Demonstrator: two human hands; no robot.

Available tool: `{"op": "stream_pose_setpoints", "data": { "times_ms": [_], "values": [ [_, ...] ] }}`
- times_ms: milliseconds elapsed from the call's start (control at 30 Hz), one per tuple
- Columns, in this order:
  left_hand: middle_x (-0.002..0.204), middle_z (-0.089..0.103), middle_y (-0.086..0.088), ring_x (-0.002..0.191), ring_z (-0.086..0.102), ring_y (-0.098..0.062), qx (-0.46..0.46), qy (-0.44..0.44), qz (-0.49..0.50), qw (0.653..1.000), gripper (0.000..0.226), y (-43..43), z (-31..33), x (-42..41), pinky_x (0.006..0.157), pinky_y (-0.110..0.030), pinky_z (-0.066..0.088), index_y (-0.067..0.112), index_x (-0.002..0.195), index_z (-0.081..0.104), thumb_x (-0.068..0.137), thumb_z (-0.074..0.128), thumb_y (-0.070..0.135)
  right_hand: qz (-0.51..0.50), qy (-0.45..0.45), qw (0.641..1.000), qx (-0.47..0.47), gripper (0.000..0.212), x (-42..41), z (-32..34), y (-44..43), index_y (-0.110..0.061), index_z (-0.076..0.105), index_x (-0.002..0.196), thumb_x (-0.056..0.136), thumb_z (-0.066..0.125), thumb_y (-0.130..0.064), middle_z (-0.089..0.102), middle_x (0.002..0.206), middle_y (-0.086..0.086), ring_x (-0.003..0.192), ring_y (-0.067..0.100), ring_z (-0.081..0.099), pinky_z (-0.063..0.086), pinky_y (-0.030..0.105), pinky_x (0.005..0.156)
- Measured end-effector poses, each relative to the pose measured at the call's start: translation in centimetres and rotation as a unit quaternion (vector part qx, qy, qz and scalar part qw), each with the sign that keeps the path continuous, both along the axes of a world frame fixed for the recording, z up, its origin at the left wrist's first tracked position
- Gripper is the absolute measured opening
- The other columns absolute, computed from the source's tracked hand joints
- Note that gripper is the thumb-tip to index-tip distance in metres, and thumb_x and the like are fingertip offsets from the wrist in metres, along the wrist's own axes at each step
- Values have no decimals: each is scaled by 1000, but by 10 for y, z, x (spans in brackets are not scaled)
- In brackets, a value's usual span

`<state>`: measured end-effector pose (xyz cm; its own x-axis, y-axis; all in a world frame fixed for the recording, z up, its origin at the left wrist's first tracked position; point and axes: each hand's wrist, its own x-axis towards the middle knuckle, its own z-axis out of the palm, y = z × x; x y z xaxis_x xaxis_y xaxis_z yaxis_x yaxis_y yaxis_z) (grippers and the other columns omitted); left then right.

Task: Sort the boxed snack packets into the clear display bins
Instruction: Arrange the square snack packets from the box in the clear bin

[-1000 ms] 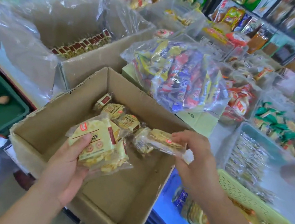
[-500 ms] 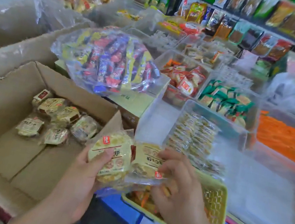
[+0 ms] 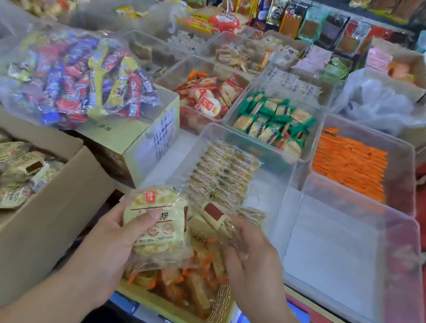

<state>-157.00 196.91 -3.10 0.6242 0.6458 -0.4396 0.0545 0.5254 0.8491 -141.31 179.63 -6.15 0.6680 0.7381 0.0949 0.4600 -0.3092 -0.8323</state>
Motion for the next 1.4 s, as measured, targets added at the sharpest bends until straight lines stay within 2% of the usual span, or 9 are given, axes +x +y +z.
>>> {"op": "stream_pose_setpoints", "data": {
  "times_ms": [133, 300, 400, 500, 667, 833, 1067, 1267, 1400],
  "values": [
    [117, 77, -9, 102, 76, -31, -18, 5, 18, 1000, 49, 4, -8, 21, 65, -40, 64, 28, 123, 70, 75, 77, 30, -24, -11, 1000, -13, 40, 46, -13, -7, -35, 65, 120, 88, 59, -12, 66, 111, -18, 100, 0, 63, 48, 16, 83],
    [121, 75, -11, 107, 74, -32, -53, 7, 12, 998, 48, 16, -19, 52, 68, -42, 64, 25, 126, 69, 80, 76, 29, -46, -79, 995, -50, 32, 117, -29, -3, -27, 67, 120, 93, 69, -11, 60, 102, -18, 86, -4, 58, 38, 1, 79],
    [117, 76, -12, 104, 75, -32, -61, 11, 11, 998, 30, 24, -27, 71, 66, -41, 63, 27, 110, 78, 80, 75, 28, 1, -169, 979, -116, 29, 155, -32, 11, -21, 71, 119, 92, 69, -10, 67, 104, -5, 92, 9, 60, 47, 17, 83],
    [118, 76, -12, 103, 75, -33, -62, 13, 9, 998, 36, 32, -33, 83, 67, -39, 63, 27, 114, 76, 79, 76, 31, 89, -283, 922, -248, 30, 186, -31, 37, -27, 72, 118, 94, 61, -13, 71, 105, -2, 99, 27, 61, 53, 38, 79],
    [123, 74, -12, 110, 73, -33, -61, 10, -1, 998, 53, 42, -43, 89, 74, -42, 63, 20, 128, 68, 78, 78, 34, 186, -363, 800, -440, 40, 209, -42, 78, -35, 66, 117, 90, 53, -8, 64, 99, -5, 95, 23, 57, 36, 34, 72],
    [122, 75, -10, 110, 73, -31, -66, 14, 0, 998, 69, 43, -51, 91, 75, -45, 63, 21, 137, 59, 73, 80, 35, 221, -358, 744, -519, 39, 217, -64, 97, -27, 69, 112, 86, 55, -1, 66, 98, -3, 96, 23, 57, 38, 34, 75],
    [120, 75, -12, 107, 74, -34, -73, 16, 0, 997, 63, 47, -57, 84, 73, -45, 64, 21, 132, 62, 73, 79, 34, 208, -237, 747, -586, 35, 213, -99, 104, -11, 68, 115, 87, 53, 3, 66, 97, 5, 87, 26, 64, 48, 34, 66],
    [122, 74, -12, 109, 73, -35, -81, 12, -2, 997, 57, 48, -61, 79, 77, -51, 64, 23, 130, 65, 75, 77, 33, 241, -174, 727, -619, 12, 214, -105, 117, -7, 61, 87, 89, 57, 4, 49, 74, 1, 73, 20, 54, 45, 29, 65],
    [123, 74, -12, 110, 73, -33, -89, 8, 0, 996, 62, 48, -61, 77, 73, -47, 64, 23, 128, 67, 69, 81, 36, 255, -164, 712, -634, 18, 218, -107, 126, -7, 60, 79, 94, 53, 0, 48, 71, 1, 67, 18, 51, 42, 27, 60]
  ]
}}
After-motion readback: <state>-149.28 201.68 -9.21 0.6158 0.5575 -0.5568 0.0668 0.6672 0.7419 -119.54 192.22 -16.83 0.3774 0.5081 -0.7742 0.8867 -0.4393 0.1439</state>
